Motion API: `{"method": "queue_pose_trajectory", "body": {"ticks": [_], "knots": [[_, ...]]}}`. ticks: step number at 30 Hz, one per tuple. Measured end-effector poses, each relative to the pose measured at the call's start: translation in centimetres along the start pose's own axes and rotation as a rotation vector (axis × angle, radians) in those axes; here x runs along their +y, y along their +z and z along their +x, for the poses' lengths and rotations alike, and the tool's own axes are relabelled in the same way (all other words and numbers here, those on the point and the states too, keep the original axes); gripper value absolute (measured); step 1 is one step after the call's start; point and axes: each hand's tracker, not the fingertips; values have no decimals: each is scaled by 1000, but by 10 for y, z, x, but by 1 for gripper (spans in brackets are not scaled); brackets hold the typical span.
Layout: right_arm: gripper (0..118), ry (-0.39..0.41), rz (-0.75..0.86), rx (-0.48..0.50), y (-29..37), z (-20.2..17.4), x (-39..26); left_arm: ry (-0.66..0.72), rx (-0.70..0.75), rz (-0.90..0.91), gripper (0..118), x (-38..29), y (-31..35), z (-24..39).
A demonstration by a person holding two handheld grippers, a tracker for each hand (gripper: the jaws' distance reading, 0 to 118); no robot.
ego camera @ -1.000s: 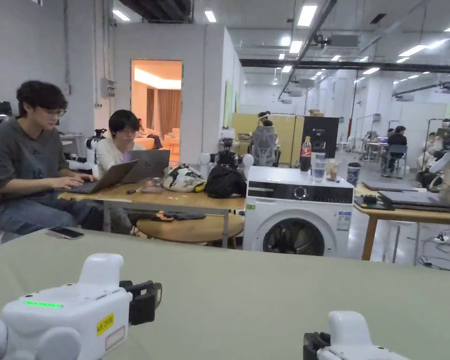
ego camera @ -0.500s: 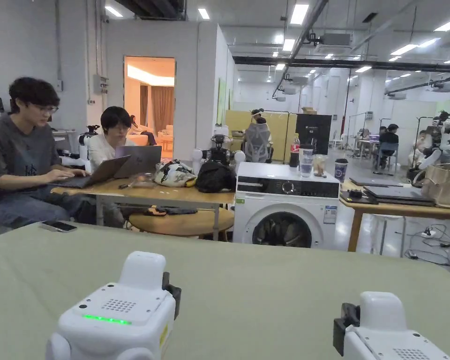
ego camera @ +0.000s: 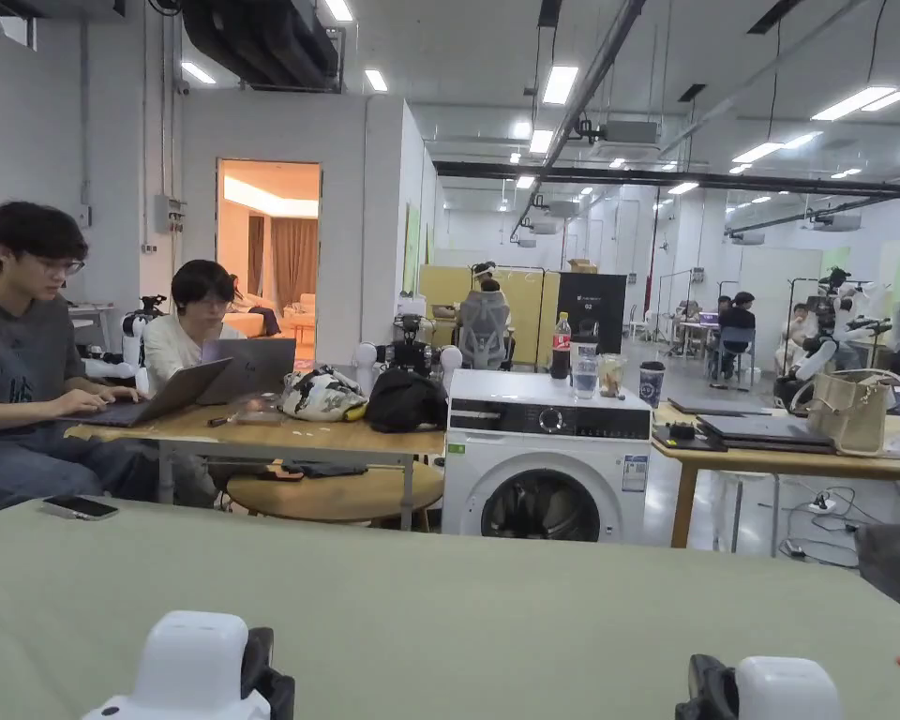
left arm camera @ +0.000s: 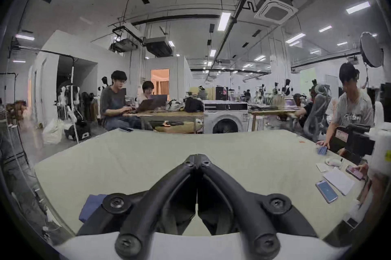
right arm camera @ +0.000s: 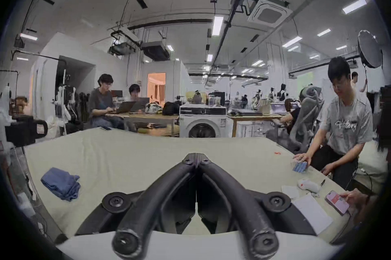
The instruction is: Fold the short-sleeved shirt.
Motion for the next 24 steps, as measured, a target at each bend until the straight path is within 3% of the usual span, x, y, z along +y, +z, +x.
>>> {"method": "queue_pose_trajectory", "body": {"ticks": [14, 15, 16, 18, 19, 20, 21, 24], "knots": [[0, 1, -8, -13, 8, -1, -7, -23, 9, -6, 0, 3, 6, -1], [12, 2, -5, -13, 8, 0, -6, -32, -5, -24, 4, 3, 4, 0], [31, -4, -3, -4, 9, 2, -6, -37, -1, -41, 18, 2, 2, 0], [78, -22, -13, 19, 8, 3, -6, -50, 20, -57, 54, -1, -1, 3], [88, -20, -16, 17, 7, 3, -6, -49, 18, -60, 73, -2, -2, 4], [91, -14, -16, 19, 8, 3, -6, -44, 18, -61, 90, -3, -2, 4], [91, -5, -10, 23, 9, 3, -7, -32, 10, -55, 98, -5, -1, 4], [91, 13, -14, 22, 10, 1, -9, -8, -17, -43, 98, -4, -1, 4]]}}
